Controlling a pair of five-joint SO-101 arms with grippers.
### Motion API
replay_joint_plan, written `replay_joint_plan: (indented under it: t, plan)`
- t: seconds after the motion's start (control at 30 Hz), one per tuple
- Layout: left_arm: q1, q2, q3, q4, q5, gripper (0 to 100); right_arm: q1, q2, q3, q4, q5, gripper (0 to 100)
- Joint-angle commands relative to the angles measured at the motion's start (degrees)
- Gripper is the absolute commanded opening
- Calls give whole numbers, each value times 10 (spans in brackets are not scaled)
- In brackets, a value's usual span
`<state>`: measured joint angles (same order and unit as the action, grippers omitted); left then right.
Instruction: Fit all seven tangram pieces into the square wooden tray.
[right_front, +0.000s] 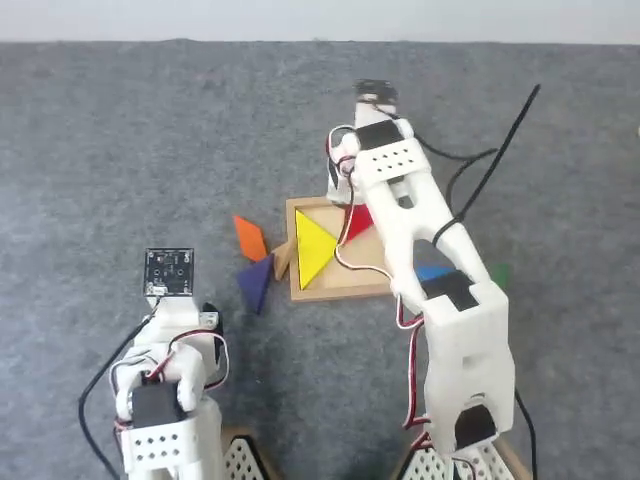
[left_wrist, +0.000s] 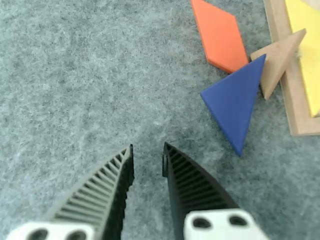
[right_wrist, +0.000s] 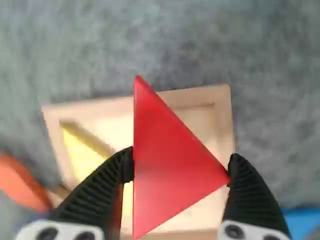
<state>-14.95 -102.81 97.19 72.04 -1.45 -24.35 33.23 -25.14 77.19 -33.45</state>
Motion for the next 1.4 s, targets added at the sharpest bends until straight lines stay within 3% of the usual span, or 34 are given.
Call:
replay_joint_plan:
  t: [0.0,0.1,0.2,0.53,0.73,1.37]
  plan:
    - [-3,-11,-7,2,-1,93,-9,-7,-34,-25,-242,191]
    - [-4,-11,-7,2,-1,93,-14,-2,-33,-53,-348,191]
    - [-4,-11,-7,2,-1,93,-15,-2,-32,-59,-398,191]
    - [-4,-11,-7,2,-1,93,-22,-2,-32,-82,-405,191]
    - [-4,-11,-7,2,-1,93,-23,19,-33,-93,-455,191]
    - [-4,-11,-7,2,-1,93,-57,36,-34,-109,-453,195]
